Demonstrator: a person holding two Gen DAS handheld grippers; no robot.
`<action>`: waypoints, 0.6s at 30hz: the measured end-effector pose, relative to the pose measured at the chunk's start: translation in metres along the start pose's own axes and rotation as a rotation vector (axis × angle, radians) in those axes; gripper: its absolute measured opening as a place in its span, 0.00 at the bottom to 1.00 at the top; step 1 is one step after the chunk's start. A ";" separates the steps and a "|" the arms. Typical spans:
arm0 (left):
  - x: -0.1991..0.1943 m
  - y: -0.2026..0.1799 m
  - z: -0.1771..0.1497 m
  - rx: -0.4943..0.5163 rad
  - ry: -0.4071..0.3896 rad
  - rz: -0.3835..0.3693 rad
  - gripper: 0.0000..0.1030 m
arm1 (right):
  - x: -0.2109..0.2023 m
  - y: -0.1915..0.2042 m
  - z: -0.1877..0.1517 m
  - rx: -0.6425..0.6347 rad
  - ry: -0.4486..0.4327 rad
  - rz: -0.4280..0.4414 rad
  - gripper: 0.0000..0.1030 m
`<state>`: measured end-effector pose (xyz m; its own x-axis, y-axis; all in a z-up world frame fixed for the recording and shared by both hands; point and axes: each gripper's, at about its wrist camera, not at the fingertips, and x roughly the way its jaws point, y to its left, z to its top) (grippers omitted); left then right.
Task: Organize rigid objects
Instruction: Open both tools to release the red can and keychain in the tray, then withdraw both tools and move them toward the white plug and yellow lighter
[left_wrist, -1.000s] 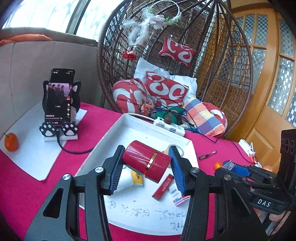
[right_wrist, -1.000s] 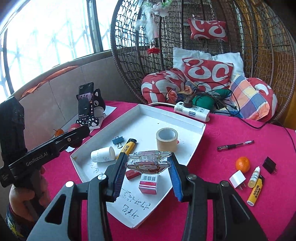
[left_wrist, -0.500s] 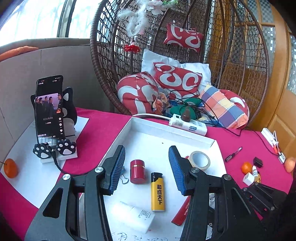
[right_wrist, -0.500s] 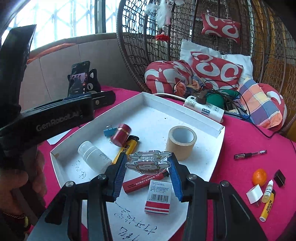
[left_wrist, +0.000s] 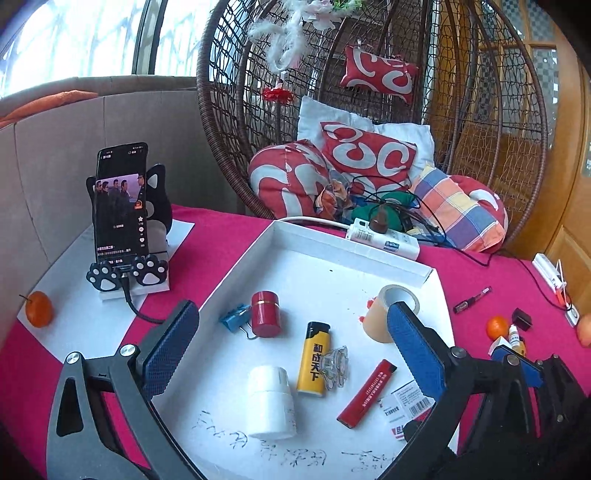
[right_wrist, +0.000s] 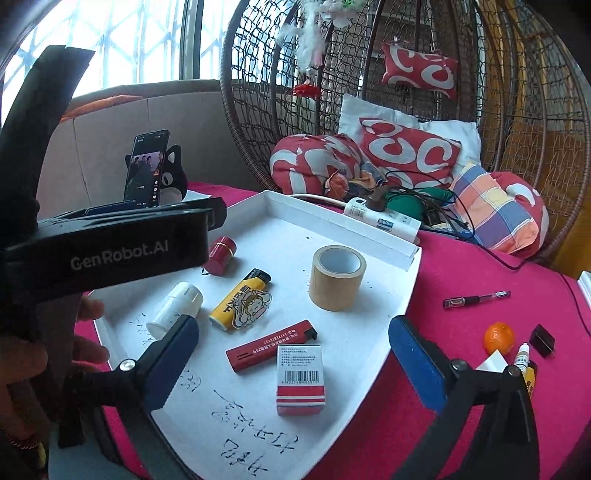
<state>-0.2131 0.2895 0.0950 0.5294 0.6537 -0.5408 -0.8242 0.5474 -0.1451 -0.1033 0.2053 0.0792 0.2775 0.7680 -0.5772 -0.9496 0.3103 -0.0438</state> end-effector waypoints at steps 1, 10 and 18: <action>-0.004 -0.001 -0.001 -0.005 -0.002 -0.005 1.00 | -0.003 -0.003 -0.001 0.009 -0.005 -0.001 1.00; -0.023 -0.019 -0.003 0.019 -0.016 -0.023 1.00 | -0.024 -0.030 -0.008 0.077 -0.022 -0.025 1.00; -0.029 -0.046 -0.007 0.064 -0.003 -0.069 1.00 | -0.036 -0.059 -0.018 0.145 -0.027 -0.060 1.00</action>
<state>-0.1915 0.2418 0.1120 0.5854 0.6146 -0.5287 -0.7711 0.6235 -0.1290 -0.0602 0.1493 0.0878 0.3390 0.7595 -0.5553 -0.9007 0.4325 0.0416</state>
